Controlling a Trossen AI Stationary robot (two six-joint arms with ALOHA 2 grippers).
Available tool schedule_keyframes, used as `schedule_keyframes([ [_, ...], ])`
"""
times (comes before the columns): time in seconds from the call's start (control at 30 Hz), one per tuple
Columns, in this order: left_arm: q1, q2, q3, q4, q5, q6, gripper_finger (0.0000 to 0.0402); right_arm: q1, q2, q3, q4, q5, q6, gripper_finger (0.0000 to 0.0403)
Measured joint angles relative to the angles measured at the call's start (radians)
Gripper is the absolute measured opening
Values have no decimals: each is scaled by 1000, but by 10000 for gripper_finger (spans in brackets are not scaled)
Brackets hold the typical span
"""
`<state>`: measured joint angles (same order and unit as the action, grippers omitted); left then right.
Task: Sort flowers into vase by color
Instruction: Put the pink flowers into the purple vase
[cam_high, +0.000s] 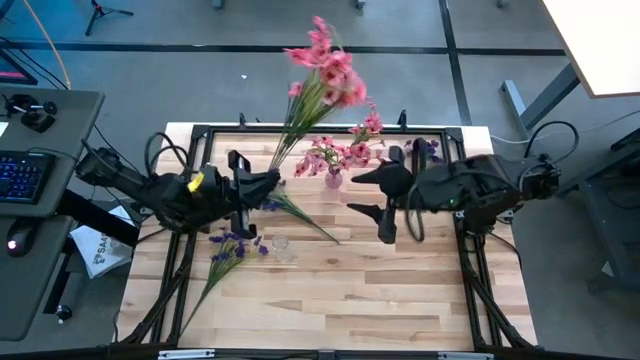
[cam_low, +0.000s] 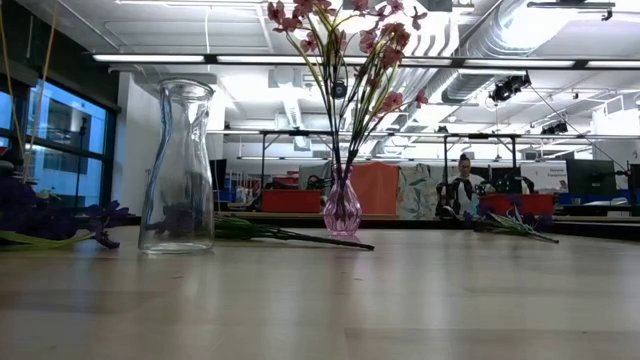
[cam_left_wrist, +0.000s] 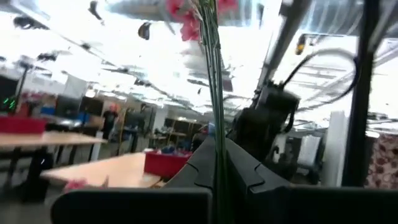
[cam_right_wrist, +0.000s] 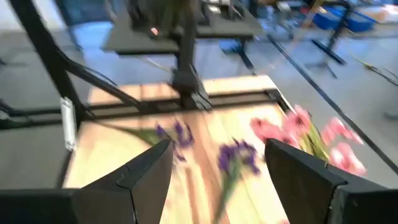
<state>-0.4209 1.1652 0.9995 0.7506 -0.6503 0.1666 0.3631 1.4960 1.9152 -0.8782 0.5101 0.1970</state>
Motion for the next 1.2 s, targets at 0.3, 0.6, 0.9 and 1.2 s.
schedule_keyframes([
  [0.3,43,126,123,-52,132,45,0,62,-69,-311,377,114,40,252],
  [0.6,63,177,166,-40,192,-43,0,-33,-122,-729,1676,-45,-168,252],
  [0.9,90,206,164,-101,200,-167,0,-126,-46,-678,1706,-193,-67,252],
  [1.2,112,242,165,-98,196,-234,0,-135,-26,-631,1695,-249,-101,252],
])
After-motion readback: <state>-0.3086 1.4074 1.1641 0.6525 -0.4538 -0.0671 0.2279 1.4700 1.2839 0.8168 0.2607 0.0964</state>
